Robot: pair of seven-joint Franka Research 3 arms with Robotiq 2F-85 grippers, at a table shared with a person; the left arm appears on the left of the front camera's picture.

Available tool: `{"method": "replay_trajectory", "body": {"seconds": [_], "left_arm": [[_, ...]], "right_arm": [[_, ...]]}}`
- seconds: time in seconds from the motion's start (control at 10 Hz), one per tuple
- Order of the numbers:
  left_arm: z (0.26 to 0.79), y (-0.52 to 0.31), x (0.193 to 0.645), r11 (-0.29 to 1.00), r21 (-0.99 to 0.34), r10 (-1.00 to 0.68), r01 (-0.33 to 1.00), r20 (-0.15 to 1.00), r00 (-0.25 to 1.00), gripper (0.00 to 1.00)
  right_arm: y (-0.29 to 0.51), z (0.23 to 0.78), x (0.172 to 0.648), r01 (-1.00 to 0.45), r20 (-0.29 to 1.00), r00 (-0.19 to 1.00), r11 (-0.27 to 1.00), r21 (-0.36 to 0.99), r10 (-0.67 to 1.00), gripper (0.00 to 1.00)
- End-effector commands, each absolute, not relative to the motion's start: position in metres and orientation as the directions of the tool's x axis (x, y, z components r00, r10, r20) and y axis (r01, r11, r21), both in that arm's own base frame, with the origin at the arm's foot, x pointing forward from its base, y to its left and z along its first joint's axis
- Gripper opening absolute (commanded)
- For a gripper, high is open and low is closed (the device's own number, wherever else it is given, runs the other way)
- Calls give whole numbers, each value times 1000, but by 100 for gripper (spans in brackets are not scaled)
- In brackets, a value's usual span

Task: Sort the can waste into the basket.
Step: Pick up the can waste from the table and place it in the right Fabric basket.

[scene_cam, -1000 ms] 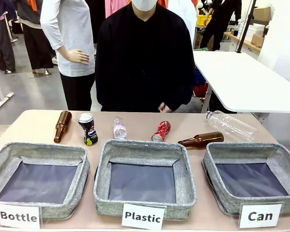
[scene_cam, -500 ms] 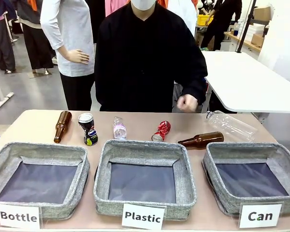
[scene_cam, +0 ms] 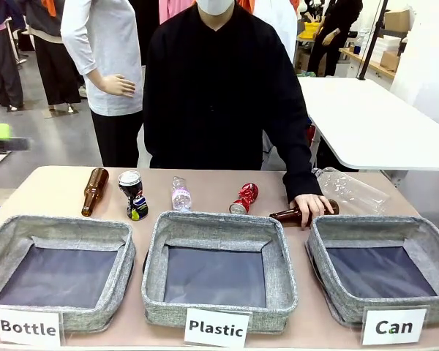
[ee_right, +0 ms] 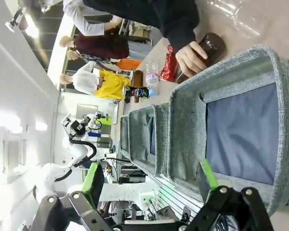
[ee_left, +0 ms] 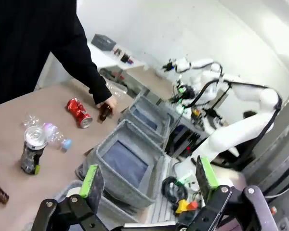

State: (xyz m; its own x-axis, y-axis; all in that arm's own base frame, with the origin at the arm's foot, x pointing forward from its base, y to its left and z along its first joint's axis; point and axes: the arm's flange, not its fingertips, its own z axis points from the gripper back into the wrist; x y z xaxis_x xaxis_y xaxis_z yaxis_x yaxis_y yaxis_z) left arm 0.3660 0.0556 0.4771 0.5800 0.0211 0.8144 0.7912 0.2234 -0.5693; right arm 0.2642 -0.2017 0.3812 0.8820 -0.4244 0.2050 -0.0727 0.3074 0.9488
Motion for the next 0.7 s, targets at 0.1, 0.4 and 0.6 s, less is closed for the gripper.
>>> {"method": "replay_trajectory", "body": {"seconds": [0.1,0.4,0.6], "left_arm": [[443,30,416,329,-308,-219,893,895,390,100],[426,19,452,393,-283,-391,875,810,437,100],[423,17,443,371,-261,-367,891,841,399,100]], "right_arm": [[-203,382,265,-104,232,874,302,948,-426,100],[-203,382,265,-104,232,874,302,948,-426,100],[-203,382,265,-104,232,874,302,948,-426,100]]}}
